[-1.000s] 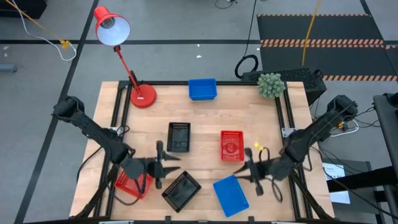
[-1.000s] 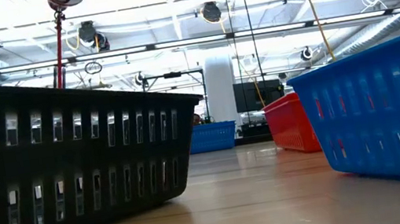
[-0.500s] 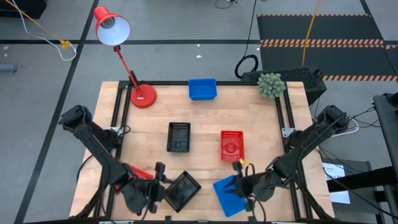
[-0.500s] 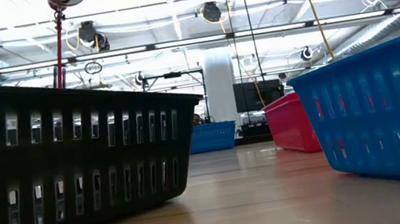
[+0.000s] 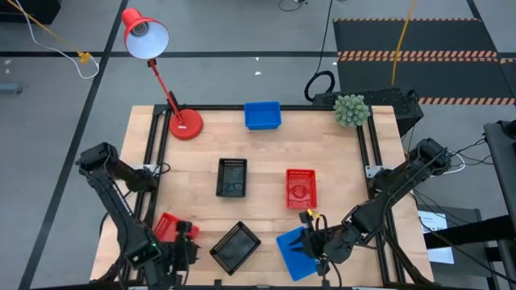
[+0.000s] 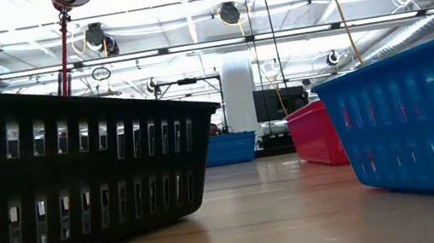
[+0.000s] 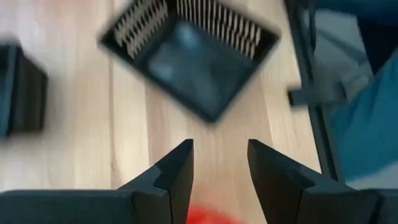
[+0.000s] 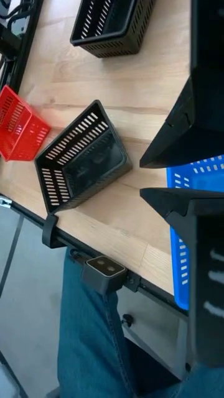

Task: Stack baskets by color
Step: Stack the bottom red bin on top of the top red bins

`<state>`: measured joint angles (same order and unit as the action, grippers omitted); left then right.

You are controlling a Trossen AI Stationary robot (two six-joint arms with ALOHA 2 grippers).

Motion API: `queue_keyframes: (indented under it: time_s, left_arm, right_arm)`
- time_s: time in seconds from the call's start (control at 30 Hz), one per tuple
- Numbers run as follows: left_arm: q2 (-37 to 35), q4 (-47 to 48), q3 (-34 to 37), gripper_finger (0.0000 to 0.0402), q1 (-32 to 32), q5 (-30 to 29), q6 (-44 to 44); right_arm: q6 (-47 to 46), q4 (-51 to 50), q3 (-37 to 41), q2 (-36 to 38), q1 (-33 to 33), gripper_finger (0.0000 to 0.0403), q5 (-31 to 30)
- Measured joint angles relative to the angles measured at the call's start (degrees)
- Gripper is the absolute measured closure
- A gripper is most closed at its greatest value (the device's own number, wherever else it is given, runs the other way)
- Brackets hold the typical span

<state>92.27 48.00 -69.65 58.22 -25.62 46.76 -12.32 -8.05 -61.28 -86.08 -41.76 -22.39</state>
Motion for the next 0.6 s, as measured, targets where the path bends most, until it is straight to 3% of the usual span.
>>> queue_keyframes:
  time_s: [0.17,0.37,0.6]
  left_arm:
    - [0.0,6.4,0.0,0.0247,3.2,5.4,10.5]
    - [0.0,11.8,1.7,0.0247,8.0,7.6,14.5]
    - [0.0,11.6,5.8,0.0247,9.8,9.3,19.0]
  right_arm:
    - [0.0,0.0,0.0,0.0,0.0,0.0346,0.0]
    - [-0.1,0.0,0.0,0.0,-0.9,0.0346,0.0]
    - [2.4,0.3,0.0,0.0,-1.5,0.0346,0.0]
